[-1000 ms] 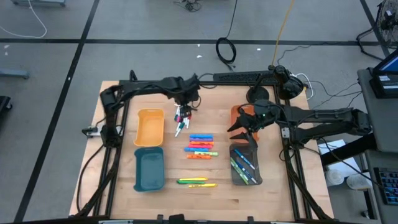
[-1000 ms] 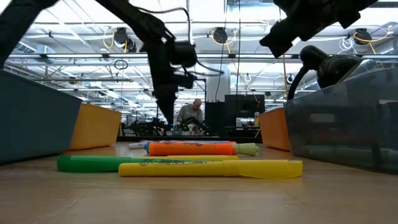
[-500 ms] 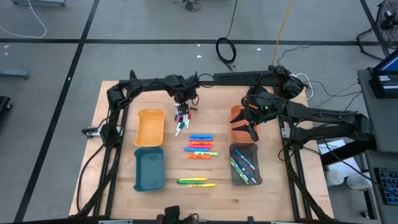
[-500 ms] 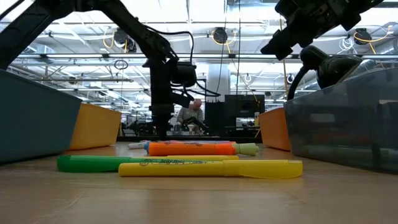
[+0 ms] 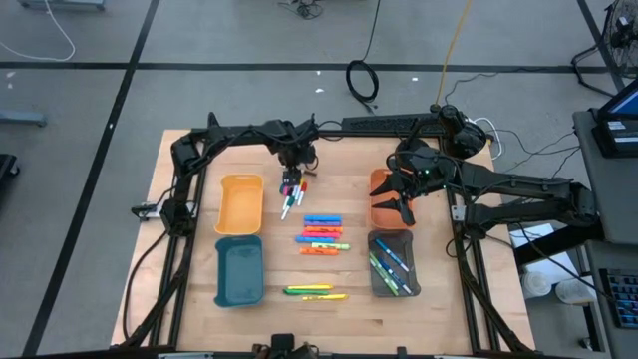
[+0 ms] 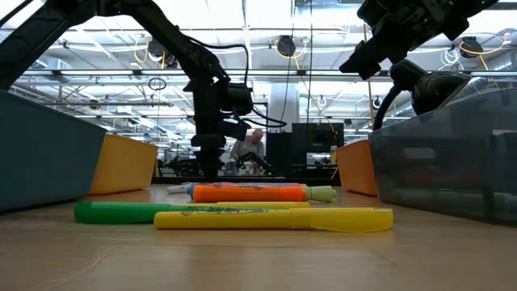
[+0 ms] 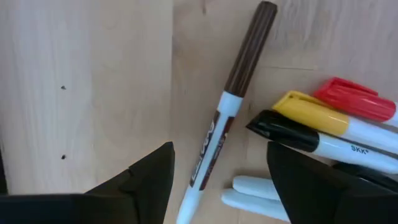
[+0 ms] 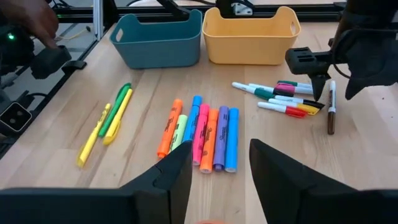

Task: Pick & Place Markers
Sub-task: Put the brown dry erase marker into the black bin, then put the bottom orange highlighter into the orange bin

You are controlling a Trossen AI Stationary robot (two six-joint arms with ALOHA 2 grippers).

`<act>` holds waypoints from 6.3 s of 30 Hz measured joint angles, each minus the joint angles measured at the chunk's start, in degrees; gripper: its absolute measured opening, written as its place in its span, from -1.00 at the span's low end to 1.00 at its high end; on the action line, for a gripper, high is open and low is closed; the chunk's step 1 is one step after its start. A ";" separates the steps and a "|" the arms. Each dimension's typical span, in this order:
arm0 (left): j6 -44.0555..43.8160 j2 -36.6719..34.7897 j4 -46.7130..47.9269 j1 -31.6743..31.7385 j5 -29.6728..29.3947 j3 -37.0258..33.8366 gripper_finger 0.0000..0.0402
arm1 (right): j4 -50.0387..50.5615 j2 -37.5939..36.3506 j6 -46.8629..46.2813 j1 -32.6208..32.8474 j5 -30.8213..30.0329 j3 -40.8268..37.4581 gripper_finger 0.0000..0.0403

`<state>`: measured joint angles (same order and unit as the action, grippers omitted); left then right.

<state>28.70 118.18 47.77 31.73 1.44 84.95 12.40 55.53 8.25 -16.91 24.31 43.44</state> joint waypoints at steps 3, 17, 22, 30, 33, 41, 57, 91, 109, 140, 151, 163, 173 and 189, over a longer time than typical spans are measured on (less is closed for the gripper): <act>0.64 0.77 0.04 -0.05 0.00 0.00 0.12 | 0.00 0.00 -0.02 0.00 0.00 0.00 -0.28; -0.34 4.93 0.22 -0.36 0.62 0.26 -0.55 | 0.31 0.00 -0.28 0.00 -0.01 0.00 -0.30; -0.42 4.93 0.51 -0.41 0.64 0.23 -0.86 | 0.30 0.00 -0.24 0.00 -0.06 0.00 -0.30; -1.19 4.11 7.63 -0.61 -1.49 6.04 -0.88 | 0.24 0.00 -0.26 0.00 -0.30 0.00 -0.31; -0.19 0.58 6.56 -0.80 -1.08 7.42 -0.88 | 0.21 0.00 -0.26 0.00 -0.53 0.00 -0.31; -0.73 -10.54 -0.18 -1.01 11.51 7.59 -0.88 | -1.61 0.10 0.61 -0.06 -13.81 0.00 -0.31; 1.26 -16.91 -20.87 -9.16 23.15 7.67 -0.88 | -47.97 7.67 7.26 -0.43 -26.11 -7.87 -0.29; -7.93 -16.89 -27.87 -10.82 14.96 7.72 -0.59 | -52.56 13.21 5.02 -0.78 -21.11 -4.26 -0.88; -8.51 -24.29 -24.83 -11.23 -1.21 7.89 0.40 | -12.21 -6.23 -13.23 0.53 4.03 -4.35 -0.88; -26.24 -70.95 -52.08 -23.85 -8.56 -42.20 0.41 | -0.16 -12.42 -36.67 27.61 -8.29 -17.15 -0.80; -32.15 -80.12 -55.43 -26.78 -9.36 -48.85 0.41 | -21.05 -12.39 -35.84 27.54 -7.76 -24.69 -0.28; -34.46 -79.86 -55.32 -26.96 -9.34 -48.85 0.41 | -48.33 -13.20 -32.23 28.07 -0.85 -27.43 -0.24; -34.48 -79.86 -55.32 -26.93 -9.24 -48.85 0.41 | -64.06 -13.22 -19.49 28.63 -2.01 -27.43 -0.22; -34.48 -79.86 -55.30 -26.93 -9.25 -48.85 0.41 | -63.13 -13.22 -19.50 28.65 -1.72 -27.43 -0.22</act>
<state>-5.78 38.33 -7.53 4.80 -7.81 36.10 -50.73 42.30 -11.25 11.75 22.59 16.01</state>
